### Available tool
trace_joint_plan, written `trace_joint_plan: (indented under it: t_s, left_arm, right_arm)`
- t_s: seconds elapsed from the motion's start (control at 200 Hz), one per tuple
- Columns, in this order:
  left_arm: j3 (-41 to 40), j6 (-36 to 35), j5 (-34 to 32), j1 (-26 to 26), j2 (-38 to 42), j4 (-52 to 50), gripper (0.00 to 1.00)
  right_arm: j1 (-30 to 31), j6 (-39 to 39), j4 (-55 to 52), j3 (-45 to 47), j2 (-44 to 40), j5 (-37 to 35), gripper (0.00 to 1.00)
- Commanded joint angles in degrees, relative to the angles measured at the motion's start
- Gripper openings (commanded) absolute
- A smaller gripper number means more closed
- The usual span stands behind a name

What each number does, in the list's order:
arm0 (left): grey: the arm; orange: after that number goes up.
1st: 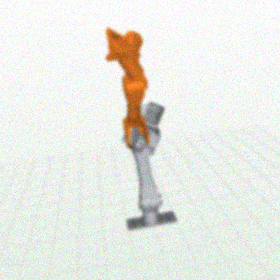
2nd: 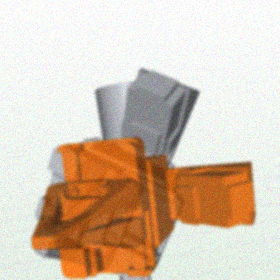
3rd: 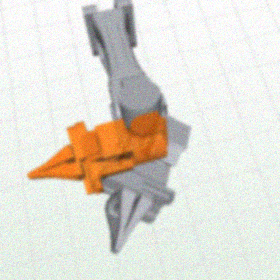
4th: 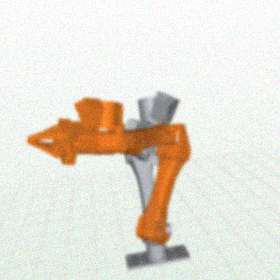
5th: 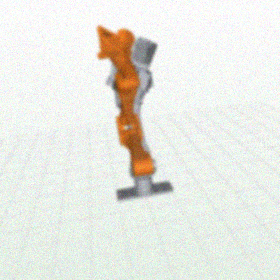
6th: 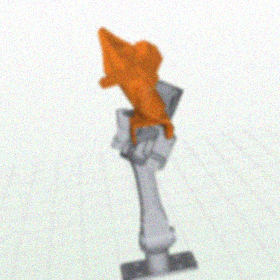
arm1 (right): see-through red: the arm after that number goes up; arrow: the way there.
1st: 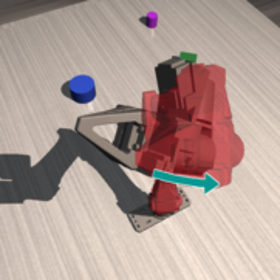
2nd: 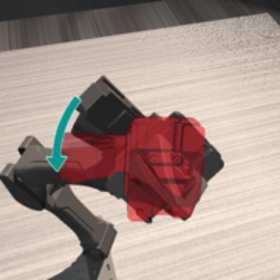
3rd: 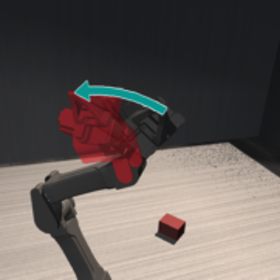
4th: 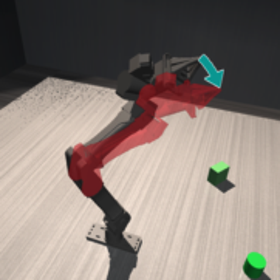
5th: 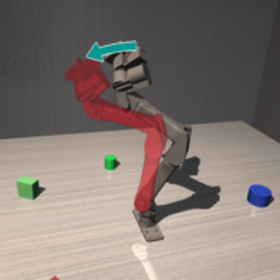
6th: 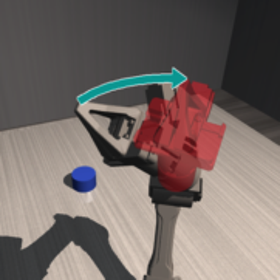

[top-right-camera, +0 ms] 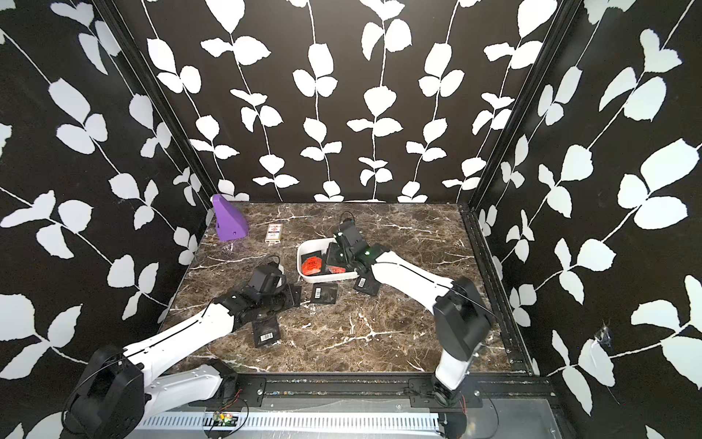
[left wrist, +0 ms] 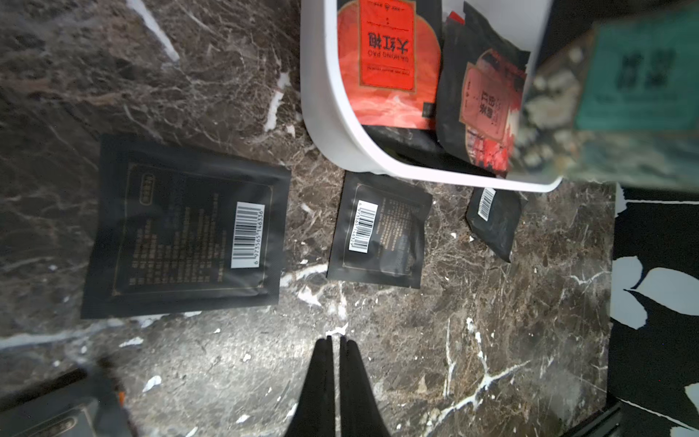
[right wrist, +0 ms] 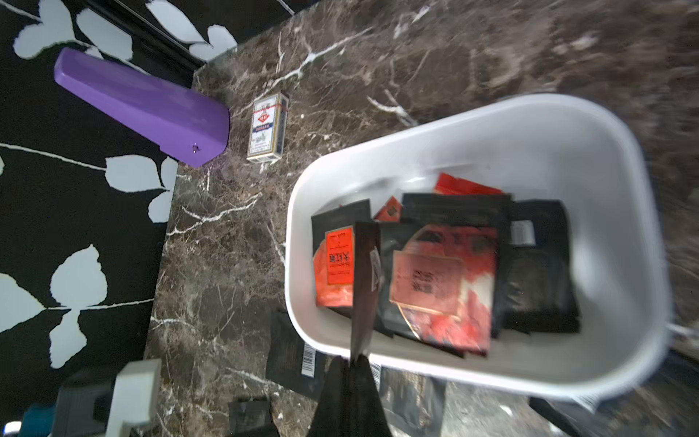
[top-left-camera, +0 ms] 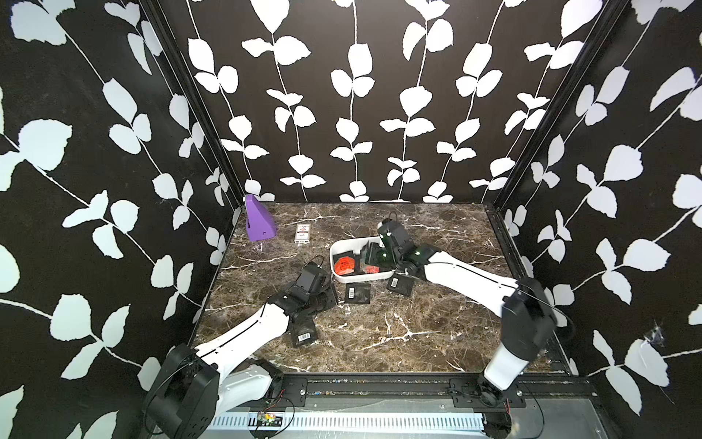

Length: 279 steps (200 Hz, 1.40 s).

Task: Put the tea bags into the storage box
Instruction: Place the tea bag in the storage box, then pick up the tea bag from the center of the board.

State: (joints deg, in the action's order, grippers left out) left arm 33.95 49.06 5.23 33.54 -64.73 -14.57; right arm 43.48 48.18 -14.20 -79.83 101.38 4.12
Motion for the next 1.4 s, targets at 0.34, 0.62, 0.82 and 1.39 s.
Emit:
trace_joint_plan:
  t_s: [0.34, 0.62, 0.82, 1.39]
  left_arm:
    - [-0.3, 0.4, 1.7, -0.3, -0.7, 3.1, 0.00]
    - [2.1, -0.2, 2.5, -0.3, -5.4, 5.5, 0.00]
    - [5.4, -1.3, 2.7, -0.3, -11.3, 6.9, 0.00]
    - [8.5, -1.2, 4.2, -0.3, -24.0, 12.3, 0.00]
  right_arm:
    - [-3.5, -1.1, -7.0, -8.4, 9.3, 0.0, 0.08]
    - [-4.4, -6.1, -10.1, -0.5, -4.2, -5.2, 0.47]
    - [-2.6, -3.4, -4.7, 15.9, -17.5, -3.8, 0.39]
    - [9.0, 6.9, 13.1, 29.0, -6.2, -3.8, 0.34]
